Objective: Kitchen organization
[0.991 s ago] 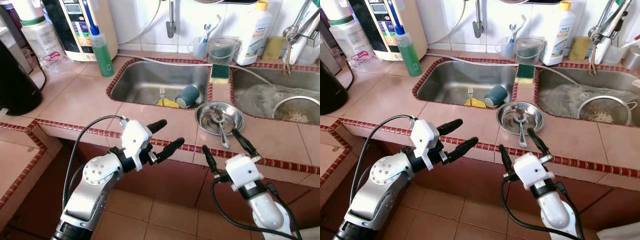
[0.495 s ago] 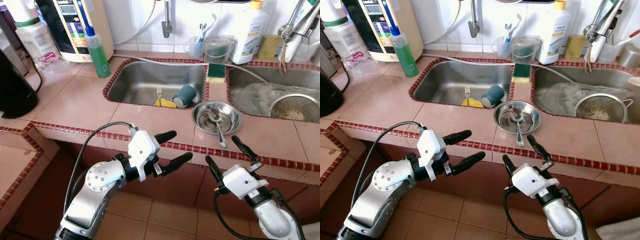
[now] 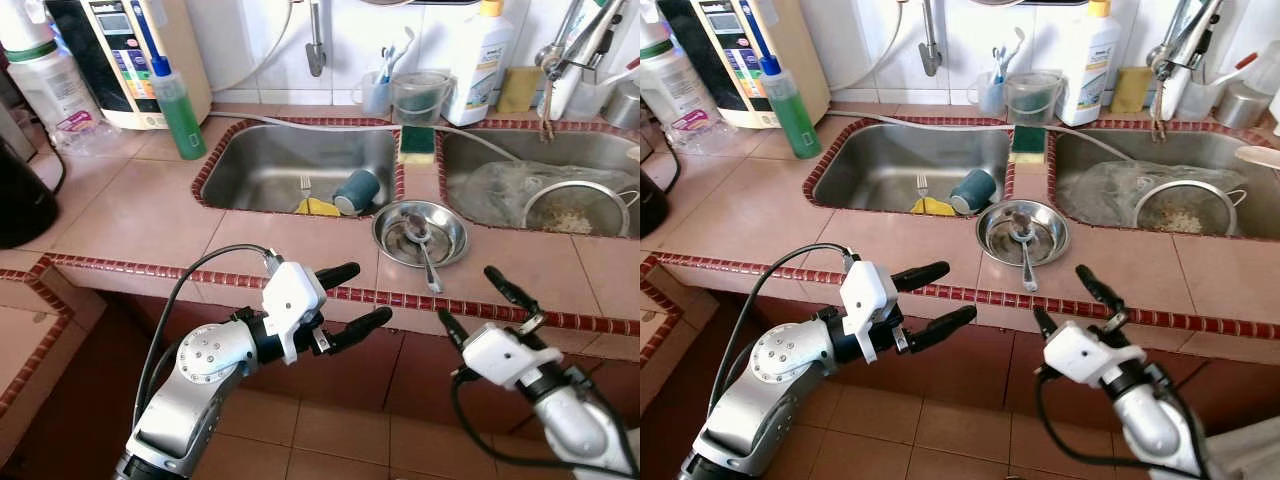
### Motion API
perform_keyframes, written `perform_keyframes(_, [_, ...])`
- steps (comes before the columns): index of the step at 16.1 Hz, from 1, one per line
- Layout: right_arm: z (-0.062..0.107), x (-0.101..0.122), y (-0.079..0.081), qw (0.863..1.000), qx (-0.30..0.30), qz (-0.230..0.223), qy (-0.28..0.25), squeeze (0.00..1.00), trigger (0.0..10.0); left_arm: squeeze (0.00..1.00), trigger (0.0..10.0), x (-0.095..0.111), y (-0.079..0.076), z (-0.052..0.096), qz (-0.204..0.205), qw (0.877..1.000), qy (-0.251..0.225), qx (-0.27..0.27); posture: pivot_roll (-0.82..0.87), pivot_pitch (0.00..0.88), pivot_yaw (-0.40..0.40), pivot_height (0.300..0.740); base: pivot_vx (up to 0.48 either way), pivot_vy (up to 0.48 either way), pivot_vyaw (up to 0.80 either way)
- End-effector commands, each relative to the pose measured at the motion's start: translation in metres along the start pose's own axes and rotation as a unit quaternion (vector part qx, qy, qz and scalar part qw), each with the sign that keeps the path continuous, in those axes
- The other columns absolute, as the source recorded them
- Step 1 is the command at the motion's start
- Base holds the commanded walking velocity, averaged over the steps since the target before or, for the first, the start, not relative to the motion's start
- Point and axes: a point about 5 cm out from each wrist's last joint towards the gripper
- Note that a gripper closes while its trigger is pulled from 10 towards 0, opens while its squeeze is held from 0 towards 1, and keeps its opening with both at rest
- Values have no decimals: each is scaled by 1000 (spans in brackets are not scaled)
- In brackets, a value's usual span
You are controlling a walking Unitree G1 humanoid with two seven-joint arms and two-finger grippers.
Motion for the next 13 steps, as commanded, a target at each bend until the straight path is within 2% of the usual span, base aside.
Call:
perform_keyframes(1, [-1, -1, -5, 1000, -2, 7, -6, 0, 10000, 0, 10000, 0, 0, 0, -7, 1000, 4, -6, -271, 87, 119, 740, 0, 0, 0])
perform_keyframes(8, [-22, -2, -20, 997, 40, 46, -45, 0, 10000, 0, 10000, 1, 0, 0, -9, 1000, 3, -3, -262, 80, 113, 740, 0, 0, 0])
perform_keyframes(12, [-31, 1, -23, 995, 61, 36, -69, 0, 10000, 0, 10000, 2, 1, 2, -12, 1000, 4, 2, -247, 77, 103, 740, 0, 0, 0])
perform_keyframes(13, [-33, 1, -24, 994, 69, 36, -74, 0, 9608, 0, 10000, 2, 1, 2, -12, 1000, 4, 4, -245, 77, 101, 740, 0, 0, 0])
Point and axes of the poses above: a point about 5 cm out from each wrist's last joint towards the gripper, its own z axis pointing back from the gripper into the wrist, its own x axis along the axis of the wrist's last joint, y = z × x, and after that the axes turned 1 degree about -z, right-handed
